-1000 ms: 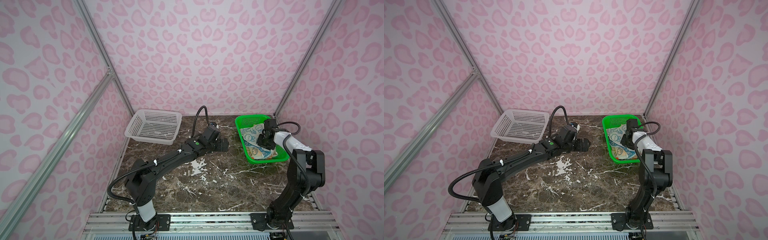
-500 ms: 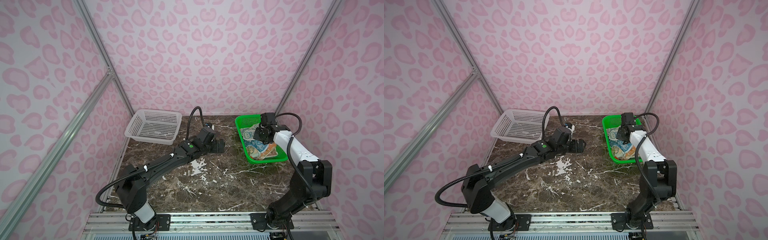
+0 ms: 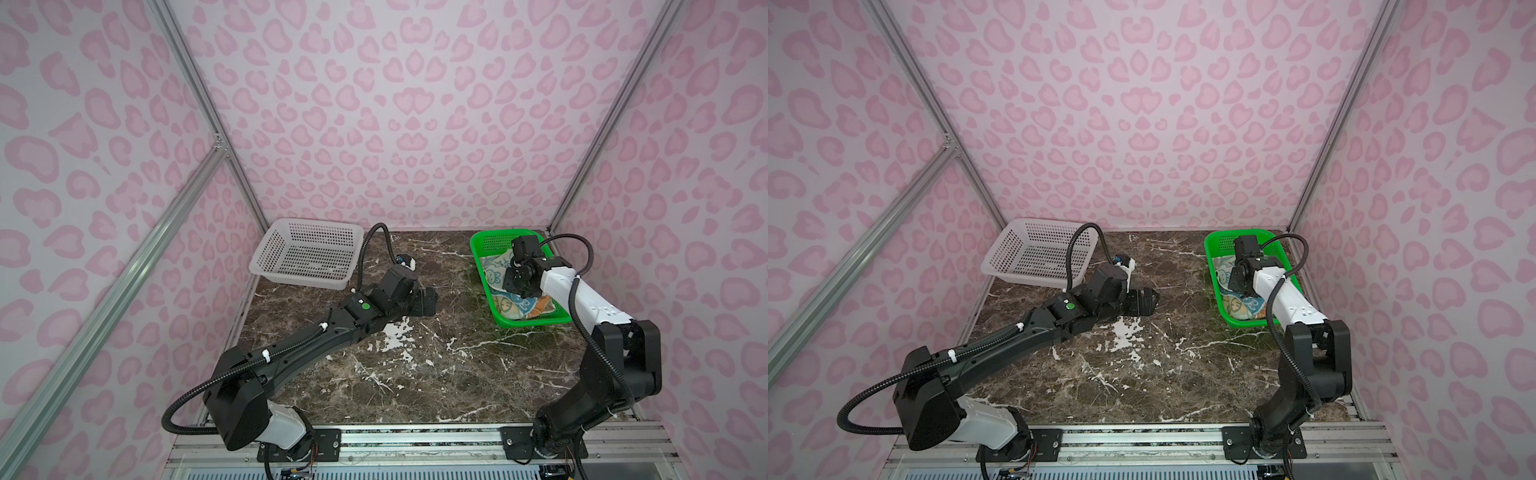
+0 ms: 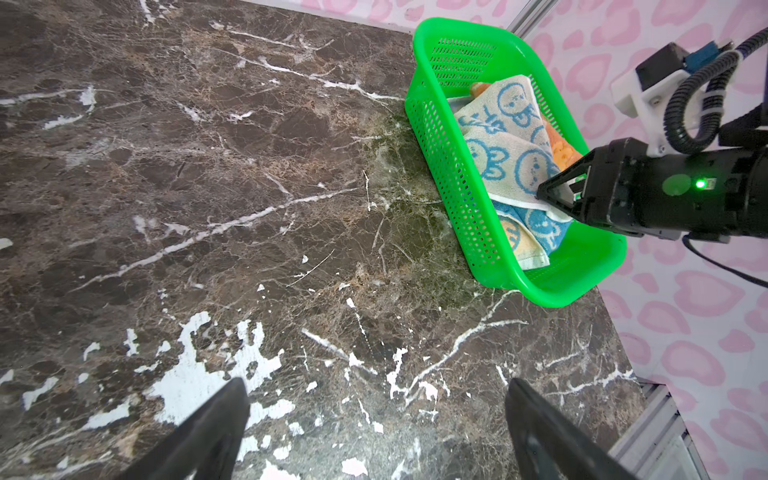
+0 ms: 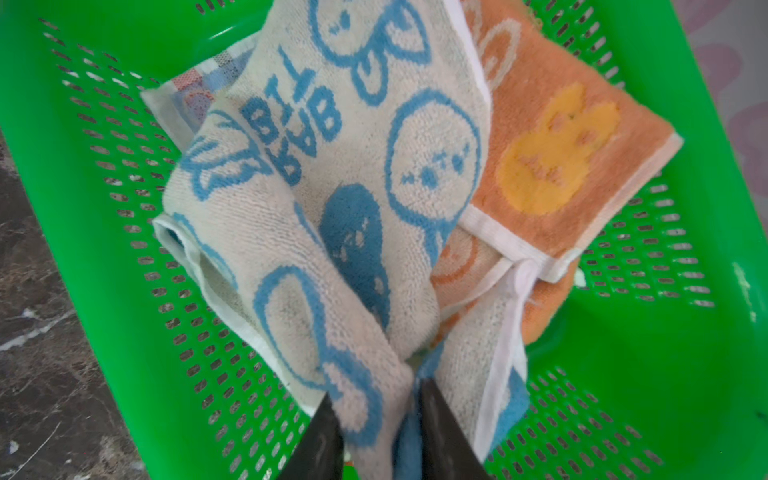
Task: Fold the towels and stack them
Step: 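Grasp the cream blue-bunny towel in the green basket with the right gripper, then lift the towel out and lay it on the table toward the left gripper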
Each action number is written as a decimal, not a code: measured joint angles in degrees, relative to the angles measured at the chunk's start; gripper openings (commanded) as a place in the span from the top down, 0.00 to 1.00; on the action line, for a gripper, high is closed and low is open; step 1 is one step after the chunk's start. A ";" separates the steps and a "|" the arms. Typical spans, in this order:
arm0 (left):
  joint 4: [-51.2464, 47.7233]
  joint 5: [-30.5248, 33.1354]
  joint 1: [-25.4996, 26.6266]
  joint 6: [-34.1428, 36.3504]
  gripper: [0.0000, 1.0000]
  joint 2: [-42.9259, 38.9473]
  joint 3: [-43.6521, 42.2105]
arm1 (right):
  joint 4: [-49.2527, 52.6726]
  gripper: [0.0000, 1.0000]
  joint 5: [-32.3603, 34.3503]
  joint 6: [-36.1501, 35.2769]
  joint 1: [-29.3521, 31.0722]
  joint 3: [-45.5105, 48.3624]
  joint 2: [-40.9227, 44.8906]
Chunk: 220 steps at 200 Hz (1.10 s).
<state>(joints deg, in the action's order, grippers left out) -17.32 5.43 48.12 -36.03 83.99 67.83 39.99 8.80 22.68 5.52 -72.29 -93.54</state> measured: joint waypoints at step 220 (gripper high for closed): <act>0.68 18.12 0.02 -1.55 0.02 -10.93 -6.19 | 7.78 1.00 4.96 -2.95 16.35 -24.68 7.72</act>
<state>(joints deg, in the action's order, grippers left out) -16.64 23.55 48.14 -37.58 73.06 61.65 47.77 13.76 19.73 21.87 -96.97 -85.82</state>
